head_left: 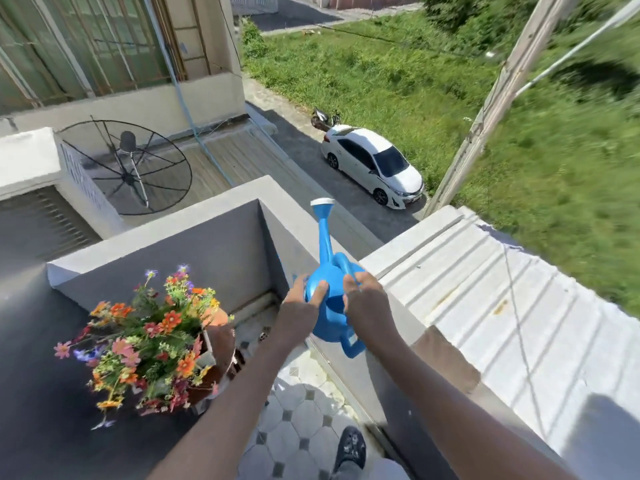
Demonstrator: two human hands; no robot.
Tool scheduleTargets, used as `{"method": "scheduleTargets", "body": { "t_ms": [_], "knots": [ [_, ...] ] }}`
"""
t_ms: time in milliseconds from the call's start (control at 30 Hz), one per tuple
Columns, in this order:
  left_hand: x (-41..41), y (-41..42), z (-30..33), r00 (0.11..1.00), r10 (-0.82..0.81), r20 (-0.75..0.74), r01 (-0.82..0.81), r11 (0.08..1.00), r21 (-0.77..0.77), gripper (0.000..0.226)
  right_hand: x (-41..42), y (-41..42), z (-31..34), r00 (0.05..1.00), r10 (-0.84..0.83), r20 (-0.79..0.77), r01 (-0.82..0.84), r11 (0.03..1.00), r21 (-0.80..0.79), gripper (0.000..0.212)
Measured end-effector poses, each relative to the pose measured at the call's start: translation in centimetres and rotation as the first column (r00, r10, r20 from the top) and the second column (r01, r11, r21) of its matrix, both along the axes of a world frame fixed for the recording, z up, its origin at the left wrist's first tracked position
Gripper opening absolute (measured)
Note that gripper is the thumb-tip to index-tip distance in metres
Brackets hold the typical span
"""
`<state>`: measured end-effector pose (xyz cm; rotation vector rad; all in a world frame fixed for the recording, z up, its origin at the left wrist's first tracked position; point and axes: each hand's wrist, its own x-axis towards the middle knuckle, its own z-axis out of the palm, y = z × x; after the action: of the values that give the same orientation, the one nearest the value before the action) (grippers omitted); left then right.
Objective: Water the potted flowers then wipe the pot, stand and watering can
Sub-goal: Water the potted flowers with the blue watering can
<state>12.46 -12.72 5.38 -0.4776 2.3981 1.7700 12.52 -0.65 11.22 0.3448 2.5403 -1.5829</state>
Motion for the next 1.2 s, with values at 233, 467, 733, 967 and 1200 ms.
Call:
{"method": "scheduleTargets", "body": {
  "t_ms": [233, 467, 733, 967, 1200],
  "knots": [
    [-6.4, 6.6, -3.2, 0.951, -0.301, 0.072, 0.297, 0.953, 0.061, 0.043, -4.5, 6.1, -3.6, 0.973, -0.211, 0.092, 0.224, 0.961, -0.16, 0.025],
    [-10.9, 10.3, -6.9, 0.906, -0.414, 0.092, 0.41, 0.91, 0.061, 0.037, -7.6, 9.7, -6.3, 0.946, -0.262, 0.192, 0.3, 0.932, -0.205, 0.024],
    [-13.7, 10.8, -8.3, 0.938, -0.341, 0.061, 0.338, 0.939, 0.06, 0.03, -9.5, 12.1, -7.7, 0.953, -0.098, 0.285, 0.184, 0.939, -0.291, 0.017],
    [-14.2, 9.9, -9.6, 0.941, -0.324, 0.099, 0.326, 0.945, -0.006, 0.042, -9.9, 11.7, -8.7, 0.961, -0.04, 0.273, 0.126, 0.945, -0.303, 0.019],
    [-13.8, 10.8, -7.0, 0.976, -0.213, 0.046, 0.217, 0.97, -0.112, 0.037, -9.9, 13.6, -9.1, 0.979, -0.009, 0.203, 0.026, 0.996, -0.082, 0.023]
  ]
}}
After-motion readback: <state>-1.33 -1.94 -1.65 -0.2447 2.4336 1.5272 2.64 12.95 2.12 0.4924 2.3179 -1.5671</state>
